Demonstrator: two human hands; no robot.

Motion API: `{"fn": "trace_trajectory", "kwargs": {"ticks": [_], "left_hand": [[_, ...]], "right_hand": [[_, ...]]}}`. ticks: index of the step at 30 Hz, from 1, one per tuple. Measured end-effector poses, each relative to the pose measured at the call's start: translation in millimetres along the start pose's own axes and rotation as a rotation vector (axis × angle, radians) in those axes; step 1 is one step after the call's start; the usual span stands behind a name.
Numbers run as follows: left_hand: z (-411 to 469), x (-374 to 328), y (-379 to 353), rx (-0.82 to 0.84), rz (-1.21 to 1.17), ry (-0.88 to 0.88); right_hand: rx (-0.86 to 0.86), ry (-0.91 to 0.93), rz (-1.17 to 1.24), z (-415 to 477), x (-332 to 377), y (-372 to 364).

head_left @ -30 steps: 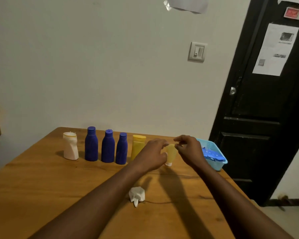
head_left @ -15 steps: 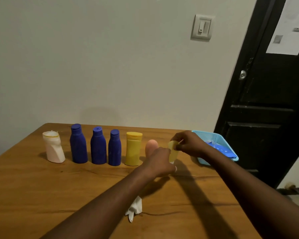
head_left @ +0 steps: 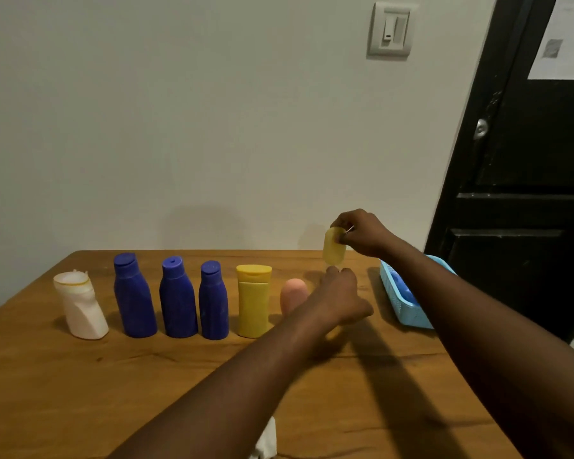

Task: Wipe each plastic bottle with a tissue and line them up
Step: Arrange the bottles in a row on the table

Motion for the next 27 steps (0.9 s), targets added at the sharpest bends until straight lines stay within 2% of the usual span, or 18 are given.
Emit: {"fn": "trace_trajectory", "kwargs": {"ticks": [10, 27], "left_hand": [[55.0, 25.9, -39.5, 0.010, 0.060, 0.055], [56.1, 36.2, -48.1, 0.025, 0.075, 0.069]], "right_hand": [[0.065, -0.062, -0.030, 49.9, -31.7, -37.8], [0.060, -0.110, 0.007, 55.8, -62.4, -58.5]]}}
Point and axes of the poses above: each hand's wrist, its own z-axis towards the middle knuckle, its own y-axis out of the back of the hand, x = y × z, the point moved 2 cm from there along z, towards the middle knuckle, and after that the axes turned 11 degrees about -z, right-handed, at the moved point
